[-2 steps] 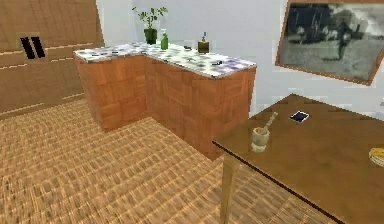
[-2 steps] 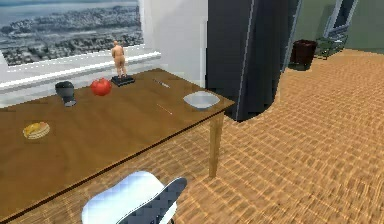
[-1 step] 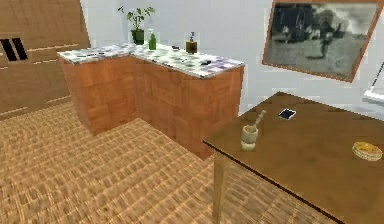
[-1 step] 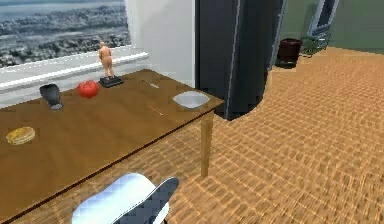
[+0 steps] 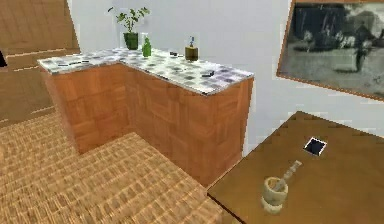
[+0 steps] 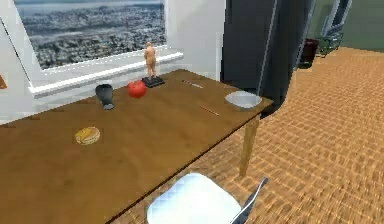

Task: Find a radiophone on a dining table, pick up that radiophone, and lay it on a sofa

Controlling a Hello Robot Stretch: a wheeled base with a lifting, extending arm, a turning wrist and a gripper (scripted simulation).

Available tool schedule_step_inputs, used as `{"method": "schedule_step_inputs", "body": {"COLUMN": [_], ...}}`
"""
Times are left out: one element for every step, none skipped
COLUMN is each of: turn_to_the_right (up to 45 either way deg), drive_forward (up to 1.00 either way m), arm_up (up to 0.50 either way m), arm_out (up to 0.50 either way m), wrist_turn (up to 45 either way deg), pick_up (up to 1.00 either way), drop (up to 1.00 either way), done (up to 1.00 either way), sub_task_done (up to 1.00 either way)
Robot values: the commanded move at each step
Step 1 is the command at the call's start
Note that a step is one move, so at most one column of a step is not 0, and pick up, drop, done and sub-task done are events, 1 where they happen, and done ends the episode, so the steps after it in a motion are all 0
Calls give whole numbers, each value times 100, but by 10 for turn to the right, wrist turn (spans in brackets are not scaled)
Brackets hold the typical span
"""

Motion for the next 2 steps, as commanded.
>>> {"method": "schedule_step_inputs", "body": {"turn_to_the_right": [-450,-60], "drive_forward": [0,0], "arm_up": [0,0], "arm_out": [0,0], "wrist_turn": [0,0], "pick_up": [0,0], "drop": [0,0], "done": [0,0], "sub_task_done": [0,0]}}
